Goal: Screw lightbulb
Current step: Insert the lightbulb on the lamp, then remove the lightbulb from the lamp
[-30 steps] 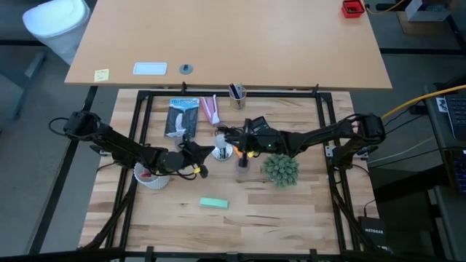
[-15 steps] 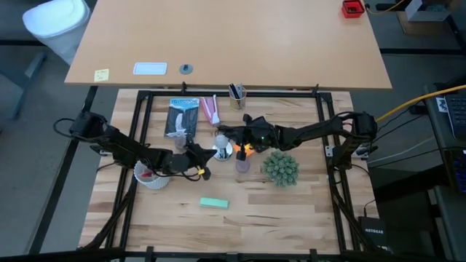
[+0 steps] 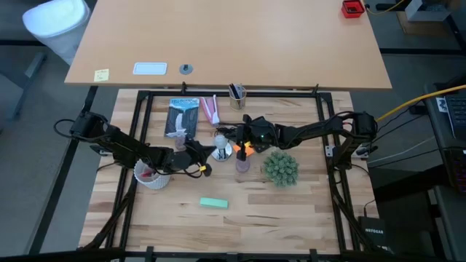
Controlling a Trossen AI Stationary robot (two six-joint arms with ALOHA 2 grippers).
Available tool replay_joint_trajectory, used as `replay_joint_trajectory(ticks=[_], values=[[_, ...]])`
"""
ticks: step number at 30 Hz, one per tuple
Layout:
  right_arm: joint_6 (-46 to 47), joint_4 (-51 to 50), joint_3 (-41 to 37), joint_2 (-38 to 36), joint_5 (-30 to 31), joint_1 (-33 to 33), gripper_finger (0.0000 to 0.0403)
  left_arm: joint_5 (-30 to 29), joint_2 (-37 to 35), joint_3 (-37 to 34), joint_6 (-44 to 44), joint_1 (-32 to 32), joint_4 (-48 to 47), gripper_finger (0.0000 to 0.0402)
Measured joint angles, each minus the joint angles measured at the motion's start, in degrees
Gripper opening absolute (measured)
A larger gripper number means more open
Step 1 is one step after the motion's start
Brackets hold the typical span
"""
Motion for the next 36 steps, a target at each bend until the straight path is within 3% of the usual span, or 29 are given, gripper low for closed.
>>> replay_joint_trajectory(ticks=[10, 19, 28, 36], values=[[0.5, -1.0, 0.0, -0.1, -0.5, 1.9, 0.0012, -2.9, -0.1, -0.1, -3.1, 0.0, -1.7, 0.0000], [1.4, -1.4, -0.1, 0.3, -6.0, 4.1, 0.0012, -3.8, 0.0, 0.0, -5.7, 0.2, -2.6, 0.0000], [1.1, -1.0, -0.1, -0.1, -4.6, 6.0, 0.0012, -5.9, -0.4, 0.0, -3.4, -0.3, -1.9, 0.0000], [-4.2, -1.0, -0.1, -5.4, 2.4, 5.7, 0.0012, -6.6, -5.2, 0.0, 6.0, -2.5, 3.8, 0.0000]])
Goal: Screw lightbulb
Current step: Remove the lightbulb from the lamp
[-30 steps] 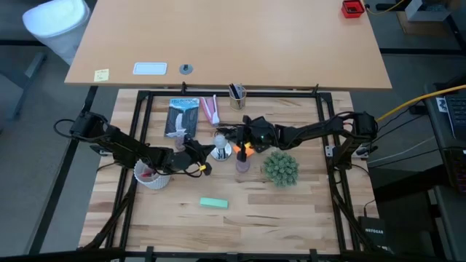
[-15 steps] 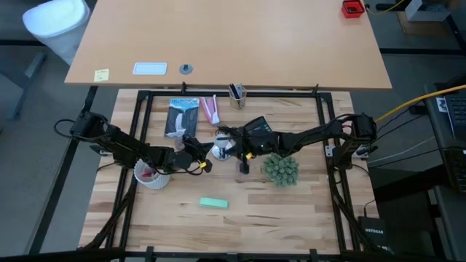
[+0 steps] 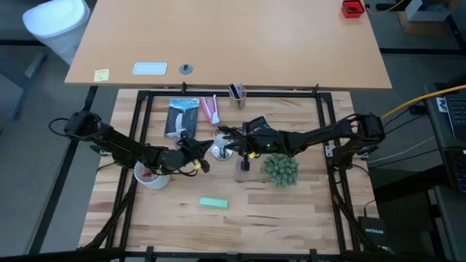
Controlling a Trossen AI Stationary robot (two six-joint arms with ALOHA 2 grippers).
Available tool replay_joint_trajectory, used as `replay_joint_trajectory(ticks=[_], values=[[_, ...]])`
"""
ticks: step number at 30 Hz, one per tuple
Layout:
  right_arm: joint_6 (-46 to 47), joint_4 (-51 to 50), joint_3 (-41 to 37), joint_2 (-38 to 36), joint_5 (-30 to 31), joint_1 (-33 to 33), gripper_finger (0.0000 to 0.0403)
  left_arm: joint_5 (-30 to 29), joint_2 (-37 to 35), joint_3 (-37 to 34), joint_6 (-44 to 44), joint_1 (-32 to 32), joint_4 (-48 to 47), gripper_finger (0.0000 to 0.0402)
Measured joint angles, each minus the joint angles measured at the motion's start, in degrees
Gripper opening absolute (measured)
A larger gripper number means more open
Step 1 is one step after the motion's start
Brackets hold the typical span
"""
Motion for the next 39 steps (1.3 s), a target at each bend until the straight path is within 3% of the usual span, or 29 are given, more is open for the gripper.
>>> replay_joint_trajectory(ticks=[9, 17, 23, 34, 39], values=[[-5.1, -0.1, 0.0, -1.9, 9.9, -0.8, 0.0012, 4.0, -0.8, 0.0, 0.0, -2.0, -0.4, 0.0000], [-2.3, -3.2, 0.0, -1.6, 9.7, -1.5, 0.0012, 5.3, -0.8, 0.0, 1.4, -0.8, -0.5, 0.0000], [-2.2, -4.2, 0.0, -1.6, 2.8, -1.5, 0.0012, 5.3, -0.8, 0.0, 1.8, 1.0, -0.5, 0.0000], [1.2, -4.7, 0.0, -1.6, 2.1, -1.5, 0.0012, 5.3, -0.8, 0.0, 0.9, 1.5, -0.5, 0.0000], [4.1, -3.0, 0.0, -1.6, -0.3, -1.5, 0.0012, 5.4, -0.8, 0.0, 5.2, 0.4, -0.5, 0.0000]])
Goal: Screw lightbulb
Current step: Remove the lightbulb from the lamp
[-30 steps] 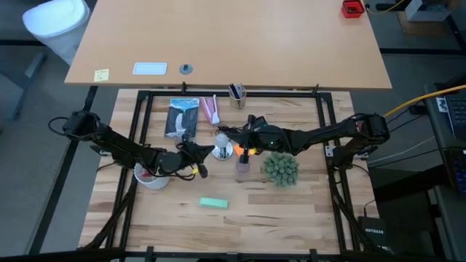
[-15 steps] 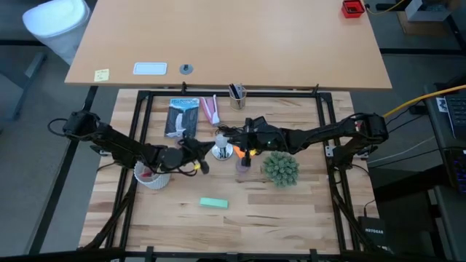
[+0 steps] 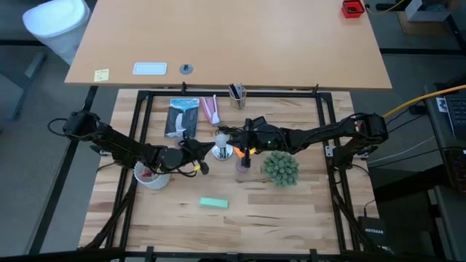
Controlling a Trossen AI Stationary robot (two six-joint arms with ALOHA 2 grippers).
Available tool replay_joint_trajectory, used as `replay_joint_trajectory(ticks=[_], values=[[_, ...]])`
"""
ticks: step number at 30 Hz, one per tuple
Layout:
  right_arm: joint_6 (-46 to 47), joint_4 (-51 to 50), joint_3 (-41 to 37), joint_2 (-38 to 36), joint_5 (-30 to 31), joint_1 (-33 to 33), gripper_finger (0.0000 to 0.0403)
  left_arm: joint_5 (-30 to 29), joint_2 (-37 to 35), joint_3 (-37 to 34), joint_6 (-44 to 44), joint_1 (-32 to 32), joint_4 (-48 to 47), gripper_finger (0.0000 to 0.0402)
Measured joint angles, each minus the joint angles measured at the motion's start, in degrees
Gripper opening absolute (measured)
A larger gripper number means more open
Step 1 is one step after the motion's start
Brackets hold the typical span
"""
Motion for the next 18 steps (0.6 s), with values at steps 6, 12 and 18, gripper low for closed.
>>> replay_joint_trajectory(ticks=[6, 12, 18], values=[[6.0, 3.7, 0.0, 0.0, -5.9, 0.0, 0.0012, 0.1, 0.0, 0.0, 7.7, -1.3, 0.0, 0.0000], [12.0, 5.1, 0.0, 0.0, -5.6, 3.7, 0.0012, 0.0, 0.0, 0.0, 9.5, 0.6, 0.3, 0.0000], [8.9, 4.7, 0.0, 0.0, 8.1, 9.5, 0.0012, 0.1, 0.0, 0.0, 12.4, 3.6, 0.4, 0.0000]])
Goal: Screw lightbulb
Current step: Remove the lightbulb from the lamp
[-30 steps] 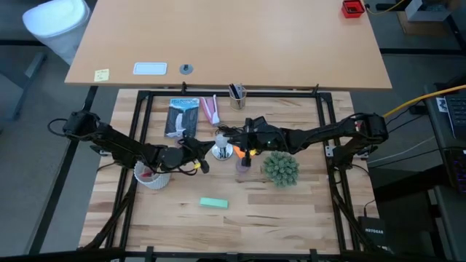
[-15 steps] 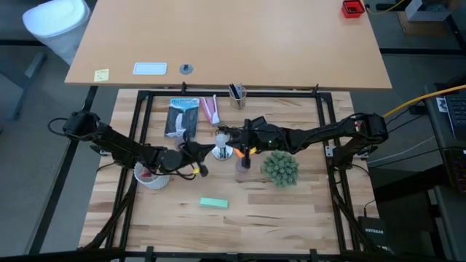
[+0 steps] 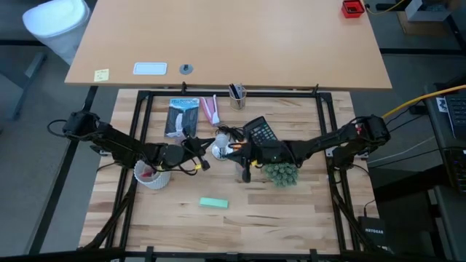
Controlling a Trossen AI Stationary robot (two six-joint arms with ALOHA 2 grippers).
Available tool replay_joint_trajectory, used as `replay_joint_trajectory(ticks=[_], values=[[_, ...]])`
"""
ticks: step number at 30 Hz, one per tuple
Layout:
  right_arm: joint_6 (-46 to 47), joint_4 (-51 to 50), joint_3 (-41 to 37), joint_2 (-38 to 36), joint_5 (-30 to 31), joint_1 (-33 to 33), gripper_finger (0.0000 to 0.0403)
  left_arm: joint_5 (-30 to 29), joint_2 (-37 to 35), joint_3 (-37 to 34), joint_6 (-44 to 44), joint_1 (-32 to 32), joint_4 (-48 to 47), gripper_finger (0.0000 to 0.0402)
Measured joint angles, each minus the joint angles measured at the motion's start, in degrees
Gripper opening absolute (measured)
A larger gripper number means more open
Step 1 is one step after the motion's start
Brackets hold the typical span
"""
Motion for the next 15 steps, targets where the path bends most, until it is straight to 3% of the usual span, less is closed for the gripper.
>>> replay_joint_trajectory(ticks=[3, 5, 15], values=[[0.3, 0.0, 0.0, 0.0, 9.5, 2.0, 0.0012, 0.0, 0.0, 0.0, 2.6, 2.4, -0.1, 0.0000], [0.2, 0.4, 0.0, 0.5, 12.7, 2.6, 0.0012, 0.7, 0.0, 0.0, 3.0, 4.4, -0.1, 0.0000], [0.3, 7.0, 0.0, 10.1, 16.3, 2.7, 0.0012, 17.2, -0.2, 0.0, -1.2, 15.4, -2.0, 0.0000]])
